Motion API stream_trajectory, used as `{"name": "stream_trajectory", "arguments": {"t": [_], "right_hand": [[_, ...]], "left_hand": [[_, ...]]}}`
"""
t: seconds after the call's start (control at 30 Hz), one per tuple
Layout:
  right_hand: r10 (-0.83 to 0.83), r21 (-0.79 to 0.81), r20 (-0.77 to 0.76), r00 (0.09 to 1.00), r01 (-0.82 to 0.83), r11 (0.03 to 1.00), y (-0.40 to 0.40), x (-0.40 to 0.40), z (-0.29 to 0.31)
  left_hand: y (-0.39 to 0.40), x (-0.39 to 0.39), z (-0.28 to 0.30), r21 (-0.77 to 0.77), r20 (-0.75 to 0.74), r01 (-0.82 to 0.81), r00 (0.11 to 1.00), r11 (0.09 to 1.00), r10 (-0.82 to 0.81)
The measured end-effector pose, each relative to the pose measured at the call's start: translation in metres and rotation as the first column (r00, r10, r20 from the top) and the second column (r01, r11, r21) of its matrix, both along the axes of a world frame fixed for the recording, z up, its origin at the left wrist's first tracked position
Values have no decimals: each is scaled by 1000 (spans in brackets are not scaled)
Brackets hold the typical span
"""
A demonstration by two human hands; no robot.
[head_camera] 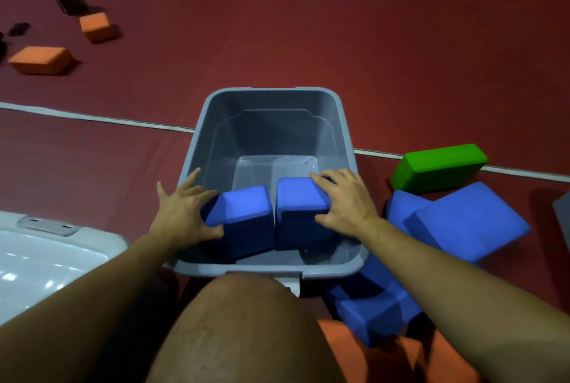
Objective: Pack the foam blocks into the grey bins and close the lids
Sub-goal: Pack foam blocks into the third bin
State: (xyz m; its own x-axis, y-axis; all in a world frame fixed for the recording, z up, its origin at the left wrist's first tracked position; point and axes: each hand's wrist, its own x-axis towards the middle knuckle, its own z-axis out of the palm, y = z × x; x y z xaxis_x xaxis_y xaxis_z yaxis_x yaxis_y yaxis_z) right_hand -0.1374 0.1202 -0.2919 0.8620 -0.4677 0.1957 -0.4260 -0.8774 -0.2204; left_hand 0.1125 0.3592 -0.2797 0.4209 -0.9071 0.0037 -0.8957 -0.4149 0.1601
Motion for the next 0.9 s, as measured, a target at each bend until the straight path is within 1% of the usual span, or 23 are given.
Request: {"name": "stream_trajectory", "arguments": {"t": [0.07, 0.17, 0.23, 0.33, 0.47, 0.63, 0.7, 0.8, 0.9], "right_hand": [[-5, 3, -3, 1000, 5, 1000, 0, -1, -1], [-34, 44, -6, 999, 34, 998, -1, -2, 0], [-32, 66, -35, 999, 34, 997, 0, 0, 2], [-16, 68, -122, 992, 24, 997, 4, 5, 4], [-37, 40, -172, 984, 45, 998, 6, 7, 4], [-54, 1, -171, 984, 55, 999, 7, 4, 3], [-52, -11, -186, 981, 50, 999, 7, 4, 3], [-53, -9, -220, 974, 52, 999, 9, 5, 4], [-46, -6, -237, 971, 45, 999, 10, 5, 6]], "left_hand": [[-3, 2, 1, 2, 29, 62, 998, 998, -62], [-8, 6, 4, 0, 51, 71, 996, 997, -71], [-10, 11, 4, -1, 18, 80, 997, 997, -80], [-10, 18, -3, -9, -50, 98, 994, 995, -99], [-10, 23, -8, -25, -68, 99, 993, 995, -100], [-9, 22, -10, 8, -73, 85, 994, 996, -84], [-11, 19, -8, 51, -45, 75, 996, 996, -73], [-14, 15, -6, 165, 21, 74, 997, 983, -78], [-14, 16, -7, 168, 15, 68, 997, 983, -72]]}}
